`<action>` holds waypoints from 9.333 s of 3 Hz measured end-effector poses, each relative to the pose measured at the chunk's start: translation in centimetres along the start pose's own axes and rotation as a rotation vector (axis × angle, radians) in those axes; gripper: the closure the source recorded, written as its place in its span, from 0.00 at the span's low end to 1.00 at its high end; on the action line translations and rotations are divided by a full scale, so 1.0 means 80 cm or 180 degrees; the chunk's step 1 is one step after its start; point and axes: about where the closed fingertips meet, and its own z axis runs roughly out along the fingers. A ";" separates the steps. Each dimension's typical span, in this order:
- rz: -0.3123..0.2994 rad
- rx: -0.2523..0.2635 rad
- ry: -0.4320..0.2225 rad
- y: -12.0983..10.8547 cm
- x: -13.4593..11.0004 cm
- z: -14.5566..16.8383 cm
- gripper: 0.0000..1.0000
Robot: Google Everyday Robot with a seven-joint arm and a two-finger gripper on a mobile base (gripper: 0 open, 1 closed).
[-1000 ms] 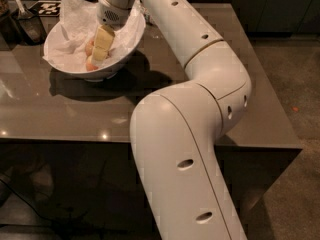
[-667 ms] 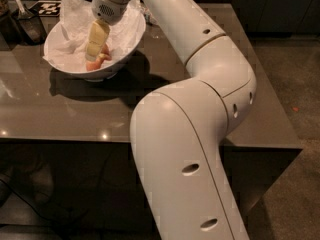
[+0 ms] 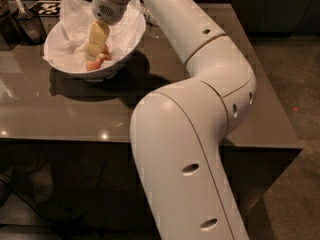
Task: Pick apple from white bowl
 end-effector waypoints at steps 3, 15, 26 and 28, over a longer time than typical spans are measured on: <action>0.0047 -0.0039 -0.0013 -0.005 0.009 0.018 0.09; -0.0058 -0.0331 -0.0053 0.014 0.040 0.069 1.00; -0.0250 0.0199 -0.0111 0.036 0.027 -0.023 0.00; -0.0195 0.0264 -0.0137 0.032 0.017 -0.043 0.00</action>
Offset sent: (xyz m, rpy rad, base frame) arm 0.0000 0.0000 0.0000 0.0000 0.0000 0.0000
